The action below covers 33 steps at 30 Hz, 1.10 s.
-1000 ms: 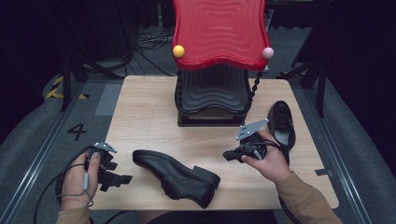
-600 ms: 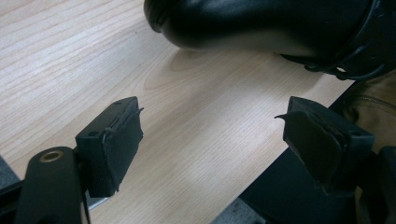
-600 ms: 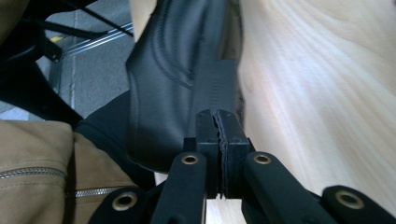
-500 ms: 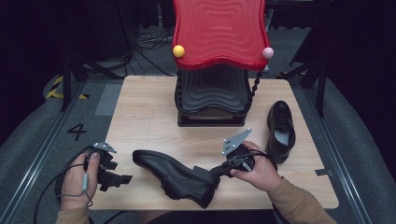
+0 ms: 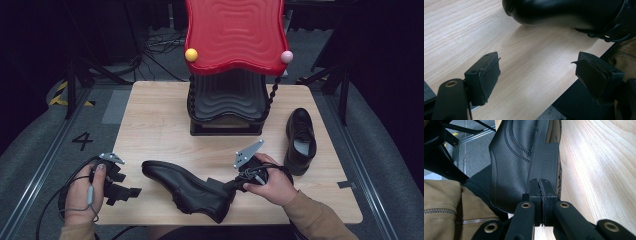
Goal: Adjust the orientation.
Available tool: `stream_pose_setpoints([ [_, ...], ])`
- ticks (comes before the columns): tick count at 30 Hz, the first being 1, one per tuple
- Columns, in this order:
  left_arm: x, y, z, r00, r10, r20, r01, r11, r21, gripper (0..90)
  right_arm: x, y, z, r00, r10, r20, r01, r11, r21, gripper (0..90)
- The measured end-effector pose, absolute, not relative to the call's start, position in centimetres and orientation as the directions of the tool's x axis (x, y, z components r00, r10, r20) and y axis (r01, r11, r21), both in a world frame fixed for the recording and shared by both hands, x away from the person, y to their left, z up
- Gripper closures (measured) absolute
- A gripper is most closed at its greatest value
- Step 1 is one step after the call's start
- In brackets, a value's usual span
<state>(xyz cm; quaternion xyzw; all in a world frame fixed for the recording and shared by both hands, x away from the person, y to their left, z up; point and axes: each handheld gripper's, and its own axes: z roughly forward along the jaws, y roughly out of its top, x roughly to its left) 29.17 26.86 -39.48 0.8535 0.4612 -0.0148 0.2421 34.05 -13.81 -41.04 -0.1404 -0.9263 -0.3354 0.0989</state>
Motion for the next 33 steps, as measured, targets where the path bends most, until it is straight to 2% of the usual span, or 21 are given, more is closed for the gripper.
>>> stream_pose_setpoints([
  [3, 29.2, 26.8, -39.5, 0.573, 0.78, -0.252, 0.796, -0.455, 0.4, 20.1, 34.3, -13.9, -41.1, -0.942, 0.184, 0.282, 0.322, 0.737, 0.594, 89.7],
  [17, 29.2, 27.1, -39.7, 0.567, 0.783, -0.258, 0.801, -0.45, 0.394, 20.1, 35.6, -15.1, -41.2, -0.916, 0.3, 0.266, 0.4, 0.673, 0.622, 89.9],
  [25, 29.1, 27.2, -39.9, 0.566, 0.783, -0.259, 0.803, -0.451, 0.39, 20.1, 36.1, -15.5, -41.4, -0.924, 0.325, 0.201, 0.376, 0.673, 0.637, 89.5],
  [32, 29.1, 27.2, -39.9, 0.567, 0.782, -0.258, 0.802, -0.452, 0.391, 20.1, 36.7, -15.8, -42.1, -0.924, 0.369, 0.106, 0.349, 0.693, 0.631, 89.1],
  [33, 29.1, 27.3, -39.9, 0.568, 0.781, -0.26, 0.801, -0.453, 0.39, 20.1, 37.0, -15.9, -42.6, -0.927, 0.369, 0.066, 0.33, 0.72, 0.611, 88.4],
])
